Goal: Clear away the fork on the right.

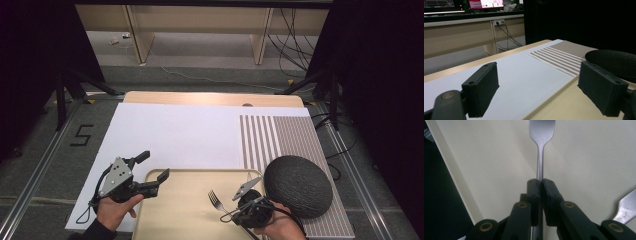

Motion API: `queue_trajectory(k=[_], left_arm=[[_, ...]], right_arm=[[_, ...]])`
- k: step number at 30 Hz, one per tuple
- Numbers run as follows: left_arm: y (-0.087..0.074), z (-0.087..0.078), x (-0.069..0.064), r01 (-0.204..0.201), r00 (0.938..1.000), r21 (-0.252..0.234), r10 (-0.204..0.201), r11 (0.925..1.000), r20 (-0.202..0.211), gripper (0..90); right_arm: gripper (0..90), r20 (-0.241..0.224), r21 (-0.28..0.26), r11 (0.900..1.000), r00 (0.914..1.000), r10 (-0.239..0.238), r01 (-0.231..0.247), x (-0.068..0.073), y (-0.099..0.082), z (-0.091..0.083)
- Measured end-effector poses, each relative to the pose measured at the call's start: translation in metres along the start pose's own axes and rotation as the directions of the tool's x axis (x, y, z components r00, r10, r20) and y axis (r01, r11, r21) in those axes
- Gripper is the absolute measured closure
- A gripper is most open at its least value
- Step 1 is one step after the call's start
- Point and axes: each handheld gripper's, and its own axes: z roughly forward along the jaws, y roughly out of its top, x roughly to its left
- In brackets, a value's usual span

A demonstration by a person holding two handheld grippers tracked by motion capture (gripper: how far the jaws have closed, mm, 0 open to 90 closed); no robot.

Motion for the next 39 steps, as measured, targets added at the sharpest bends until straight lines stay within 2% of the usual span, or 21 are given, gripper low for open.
queue_trajectory(k=[11, 16, 20, 25, 29, 32, 33, 34, 36, 39], left_arm=[[0.0, 0.0, 0.0, 0.002, 1.0, -0.001, -0.002, 1.0, 0.0, 16.2], [0.0, 0.0, 0.0, 0.001, 1.0, 0.001, -0.001, 1.0, 0.001, 16.2], [0.0, 0.0, 0.0, 0.0, 1.0, 0.001, 0.0, 1.0, -0.001, 16.2], [0.0, 0.0, -0.001, 0.0, 1.0, 0.001, 0.0, 1.0, 0.001, 16.2], [0.0, 0.0, 0.0, 0.0, 1.0, 0.001, 0.0, 1.0, 0.0, 16.2], [0.0, 0.0, 0.0, 0.0, 1.0, 0.001, 0.0, 1.0, 0.0, 16.2], [0.0, 0.0, 0.0, 0.0, 1.0, 0.001, 0.0, 1.0, 0.0, 16.2], [0.0, 0.0, 0.0, 0.001, 1.0, 0.002, -0.001, 1.0, 0.0, 16.2], [0.0, 0.0, 0.0, -0.001, 1.0, 0.001, 0.001, 1.0, 0.001, 16.2], [0.0, 0.0, 0.0, 0.0, 1.0, -0.001, 0.0, 1.0, 0.001, 16.2]], right_arm=[[84.9, -0.018, 0.056, 0.9984, 0.9997, 0.014, -0.013, -0.002, 0.003, 0.011], [84.8, -0.031, 0.113, 0.9931, 0.999, 0.033, -0.029, -0.005, 0.005, 0.02], [84.7, -0.007, 0.156, 0.9874, 0.9996, 0.027, -0.026, -0.003, 0.005, 0.025], [84.3, -0.003, 0.16, 0.987, 0.9998, 0.017, -0.017, -0.003, 0.006, 0.027], [79.7, -0.016, 0.146, 0.9892, 0.9996, 0.022, -0.019, -0.004, 0.005, 0.027], [67.0, -0.039, 0.066, 0.9978, 0.9992, -0.004, 0.006, -0.002, 0.007, 0.022], [67.0, -0.039, 0.066, 0.9978, 0.9992, -0.004, 0.006, -0.002, 0.007, 0.022], [60.1, -0.036, 0.02, 0.9994, 0.999, -0.027, 0.028, 0.001, 0.009, 0.021], [56.6, -0.021, -0.001, 0.9993, 0.9991, -0.037, 0.037, 0.002, 0.01, 0.021], [56.4, -0.018, -0.017, 0.9981, 0.9981, -0.06, 0.059, 0.004, 0.01, 0.022]])
